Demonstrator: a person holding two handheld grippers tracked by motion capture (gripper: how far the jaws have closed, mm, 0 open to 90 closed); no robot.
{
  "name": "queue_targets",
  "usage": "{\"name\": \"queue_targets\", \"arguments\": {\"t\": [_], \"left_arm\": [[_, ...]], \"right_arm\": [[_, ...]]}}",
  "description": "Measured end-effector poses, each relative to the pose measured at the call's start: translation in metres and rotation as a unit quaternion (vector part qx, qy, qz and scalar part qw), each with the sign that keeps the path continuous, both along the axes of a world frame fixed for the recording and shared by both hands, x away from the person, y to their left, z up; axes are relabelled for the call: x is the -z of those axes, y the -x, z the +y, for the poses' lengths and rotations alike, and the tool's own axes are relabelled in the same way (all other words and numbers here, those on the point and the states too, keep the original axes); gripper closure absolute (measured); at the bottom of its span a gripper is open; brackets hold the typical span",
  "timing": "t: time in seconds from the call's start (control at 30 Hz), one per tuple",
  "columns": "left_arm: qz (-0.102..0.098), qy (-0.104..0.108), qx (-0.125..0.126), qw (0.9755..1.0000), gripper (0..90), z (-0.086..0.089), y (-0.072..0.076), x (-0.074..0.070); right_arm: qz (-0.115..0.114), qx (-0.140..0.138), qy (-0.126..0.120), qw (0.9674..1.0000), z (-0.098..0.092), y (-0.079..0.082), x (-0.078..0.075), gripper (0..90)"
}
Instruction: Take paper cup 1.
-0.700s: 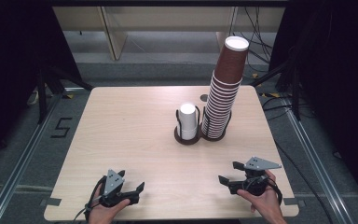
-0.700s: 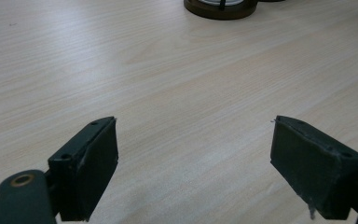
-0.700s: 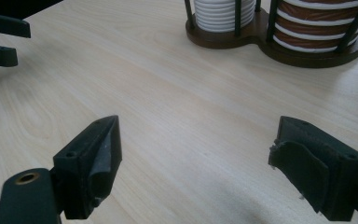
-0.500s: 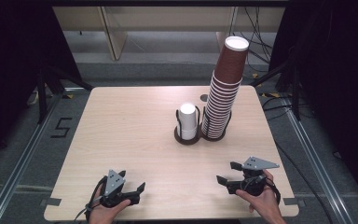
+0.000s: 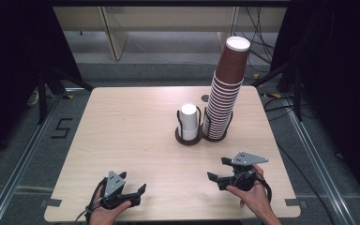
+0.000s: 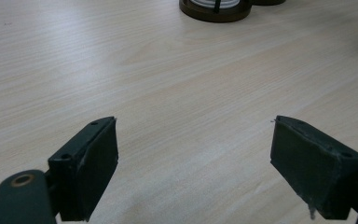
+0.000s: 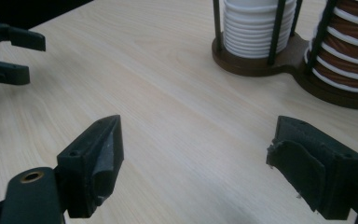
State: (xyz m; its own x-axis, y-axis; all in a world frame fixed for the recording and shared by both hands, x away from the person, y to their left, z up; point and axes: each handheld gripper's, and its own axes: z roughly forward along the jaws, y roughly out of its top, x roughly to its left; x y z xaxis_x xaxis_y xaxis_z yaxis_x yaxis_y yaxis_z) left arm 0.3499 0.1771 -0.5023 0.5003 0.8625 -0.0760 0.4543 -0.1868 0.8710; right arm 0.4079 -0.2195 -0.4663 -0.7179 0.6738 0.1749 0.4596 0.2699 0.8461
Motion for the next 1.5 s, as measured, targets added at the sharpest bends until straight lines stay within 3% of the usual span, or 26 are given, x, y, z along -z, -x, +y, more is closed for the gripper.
{"name": "queue_targets", "arguments": {"t": [0.07,0.13,0.27,0.37,0.4,0.47,0.5,0.6,0.63,0.7,0.77,0.9,1.1,1.17,1.4,1.5], "left_arm": [[0.0,-0.001,-0.001,1.0,14.7,0.0,0.001,-0.001],[-0.001,0.001,0.006,1.0,14.7,0.0,0.001,-0.001],[-0.007,0.004,0.009,0.9999,14.6,-0.002,0.003,-0.002],[-0.008,0.002,0.016,0.9998,14.6,-0.002,0.002,-0.002],[-0.007,0.001,0.012,0.9999,14.6,-0.003,0.003,-0.002],[-0.008,0.004,0.013,0.9999,14.7,-0.002,0.003,-0.002],[-0.009,0.002,0.01,0.9999,14.6,-0.002,0.003,-0.002],[-0.006,-0.003,0.009,0.9999,14.6,0.0,0.003,-0.002],[-0.006,0.0,0.01,0.9999,14.7,0.0,0.002,-0.002],[-0.005,-0.003,0.01,0.9999,14.7,0.0,0.001,-0.001],[-0.005,-0.005,0.01,0.9999,14.6,0.001,0.001,-0.001],[-0.005,-0.004,0.009,0.9999,14.7,0.001,0.001,-0.001],[-0.005,-0.004,0.006,1.0,14.7,0.0,0.001,-0.002],[-0.005,-0.004,0.008,1.0,14.7,0.0,0.001,-0.001],[-0.006,-0.007,0.009,0.9999,14.7,-0.001,0.001,-0.002],[-0.005,-0.007,0.01,0.9999,14.7,-0.001,0.001,-0.002]], "right_arm": [[0.008,-0.001,0.0,1.0,0.004,-0.002,-0.001,17.8],[-0.007,-0.004,0.009,0.9999,0.006,-0.005,-0.003,18.0],[-0.001,-0.007,-0.001,1.0,0.013,-0.008,-0.008,18.6],[-0.014,-0.008,0.002,0.9999,0.017,-0.013,-0.015,19.4],[-0.005,-0.009,-0.005,0.9999,0.019,-0.014,-0.016,19.6],[-0.018,-0.001,0.002,0.9998,0.021,-0.018,-0.022,20.1],[-0.014,-0.003,-0.009,0.9999,0.024,-0.02,-0.023,20.3],[-0.02,0.001,-0.004,0.9998,0.027,-0.025,-0.031,20.4],[-0.019,0.001,-0.021,0.9996,0.029,-0.028,-0.033,20.9],[-0.012,0.002,-0.013,0.9998,0.032,-0.03,-0.038,21.5],[-0.036,-0.001,-0.003,0.9993,0.035,-0.035,-0.041,21.6],[-0.026,-0.007,-0.008,0.9996,0.044,-0.04,-0.045,22.6],[-0.039,-0.003,-0.002,0.9992,0.054,-0.052,-0.05,23.6],[-0.033,0.007,0.001,0.9994,0.058,-0.054,-0.053,24.4],[-0.07,0.017,0.007,0.9974,0.068,-0.07,-0.061,26.4],[-0.068,0.032,0.005,0.9971,0.072,-0.078,-0.066,27.3]]}}
